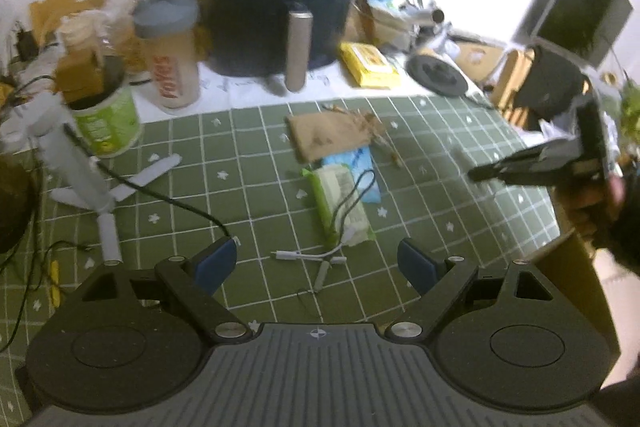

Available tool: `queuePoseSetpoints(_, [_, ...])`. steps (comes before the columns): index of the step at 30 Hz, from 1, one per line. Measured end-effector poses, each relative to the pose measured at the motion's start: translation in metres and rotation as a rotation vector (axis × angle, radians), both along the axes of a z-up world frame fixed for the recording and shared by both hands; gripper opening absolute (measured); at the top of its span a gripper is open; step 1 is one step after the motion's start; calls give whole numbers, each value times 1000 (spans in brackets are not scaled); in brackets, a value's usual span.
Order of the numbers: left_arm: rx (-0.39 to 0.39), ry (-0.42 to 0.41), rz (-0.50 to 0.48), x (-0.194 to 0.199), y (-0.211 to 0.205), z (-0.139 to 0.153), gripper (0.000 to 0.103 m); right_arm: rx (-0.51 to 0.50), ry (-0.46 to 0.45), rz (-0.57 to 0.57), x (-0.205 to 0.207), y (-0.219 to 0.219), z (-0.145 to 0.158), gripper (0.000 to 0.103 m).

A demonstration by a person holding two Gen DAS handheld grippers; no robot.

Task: Organize soft objects
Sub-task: 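Move the left gripper to the white earphone cable while the right holds the strap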

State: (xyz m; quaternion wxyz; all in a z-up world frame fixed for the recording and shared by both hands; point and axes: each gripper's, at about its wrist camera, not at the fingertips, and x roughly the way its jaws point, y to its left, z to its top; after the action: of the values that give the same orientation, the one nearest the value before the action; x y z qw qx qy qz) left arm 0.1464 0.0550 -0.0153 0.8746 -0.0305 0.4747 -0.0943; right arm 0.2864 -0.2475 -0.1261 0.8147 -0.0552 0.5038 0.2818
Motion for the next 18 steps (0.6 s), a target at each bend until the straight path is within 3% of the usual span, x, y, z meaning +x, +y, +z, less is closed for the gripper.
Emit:
queuePoseSetpoints(11, [3,38,-175,34,-12,-28,81,58,-45,-54,-33,-26,43,4])
queuePoseSetpoints(18, [116,86,-291,49,-21,-54,69,79,-72,-105,-50,-40,60,4])
